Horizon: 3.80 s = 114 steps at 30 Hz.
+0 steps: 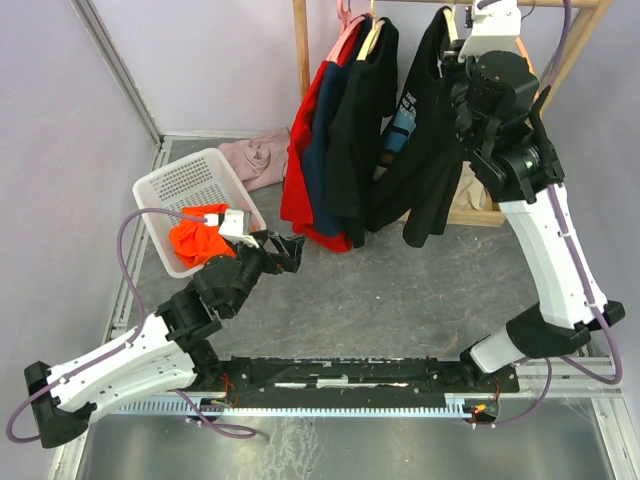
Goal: Remove the t-shirt from the hanger
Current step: Pick up the hanger from the clothesline, then remove the T-shirt from the clothesline.
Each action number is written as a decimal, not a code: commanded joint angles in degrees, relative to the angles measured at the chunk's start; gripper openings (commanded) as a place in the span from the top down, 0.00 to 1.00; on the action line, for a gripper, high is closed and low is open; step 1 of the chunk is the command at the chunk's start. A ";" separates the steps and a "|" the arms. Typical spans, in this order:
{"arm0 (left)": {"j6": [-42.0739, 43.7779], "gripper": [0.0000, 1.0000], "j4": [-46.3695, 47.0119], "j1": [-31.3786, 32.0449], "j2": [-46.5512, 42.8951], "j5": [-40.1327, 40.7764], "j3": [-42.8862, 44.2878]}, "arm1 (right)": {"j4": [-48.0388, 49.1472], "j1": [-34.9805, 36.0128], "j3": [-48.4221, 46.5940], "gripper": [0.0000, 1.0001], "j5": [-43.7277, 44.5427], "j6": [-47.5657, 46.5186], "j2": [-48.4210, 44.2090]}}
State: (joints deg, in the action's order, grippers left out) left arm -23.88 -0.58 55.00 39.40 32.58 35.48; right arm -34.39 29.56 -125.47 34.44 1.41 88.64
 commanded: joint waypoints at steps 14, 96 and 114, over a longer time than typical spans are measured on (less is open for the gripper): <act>4.24 0.01 7.43 5.69 0.88 -5.40 6.31 | 10.06 -0.26 25.70 0.99 -5.05 8.01 -20.99; 22.81 0.97 24.77 4.15 63.23 -30.68 57.38 | 9.84 1.56 65.81 0.99 -16.68 11.27 -60.84; 23.14 0.97 26.88 7.66 53.10 -43.44 45.04 | 11.67 1.61 67.21 0.99 -14.75 11.15 -59.43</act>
State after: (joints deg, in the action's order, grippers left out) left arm -2.85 24.56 61.93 94.67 -9.63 80.88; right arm -29.91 31.03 -57.49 18.04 12.38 29.36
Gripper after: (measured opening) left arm 0.036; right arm 0.249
